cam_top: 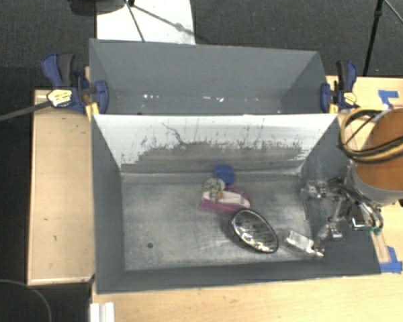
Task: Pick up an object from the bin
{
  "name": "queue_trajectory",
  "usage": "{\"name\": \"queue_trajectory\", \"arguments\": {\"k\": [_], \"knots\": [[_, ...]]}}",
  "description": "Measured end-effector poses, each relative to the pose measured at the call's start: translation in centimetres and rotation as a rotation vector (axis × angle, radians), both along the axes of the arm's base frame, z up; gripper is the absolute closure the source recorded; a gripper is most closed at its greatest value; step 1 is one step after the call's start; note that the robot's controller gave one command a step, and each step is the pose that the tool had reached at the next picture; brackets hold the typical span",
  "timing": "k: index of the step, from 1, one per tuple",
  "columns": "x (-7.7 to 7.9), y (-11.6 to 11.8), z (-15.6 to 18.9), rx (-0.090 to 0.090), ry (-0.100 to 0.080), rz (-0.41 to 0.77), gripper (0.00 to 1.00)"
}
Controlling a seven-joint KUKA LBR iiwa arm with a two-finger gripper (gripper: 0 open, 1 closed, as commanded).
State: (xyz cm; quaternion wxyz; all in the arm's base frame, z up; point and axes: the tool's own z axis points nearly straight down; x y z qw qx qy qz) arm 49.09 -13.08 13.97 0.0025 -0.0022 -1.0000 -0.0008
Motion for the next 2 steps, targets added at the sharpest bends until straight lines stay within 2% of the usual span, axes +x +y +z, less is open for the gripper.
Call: {"name": "queue_trajectory", "arguments": {"k": [1,2], "knots": [[1.3,4.4,-7.2,0.0,-0.005,0.097,0.0],[1.2,10.0,-6.5,0.002,-0.003,0.019,0.0]]}}
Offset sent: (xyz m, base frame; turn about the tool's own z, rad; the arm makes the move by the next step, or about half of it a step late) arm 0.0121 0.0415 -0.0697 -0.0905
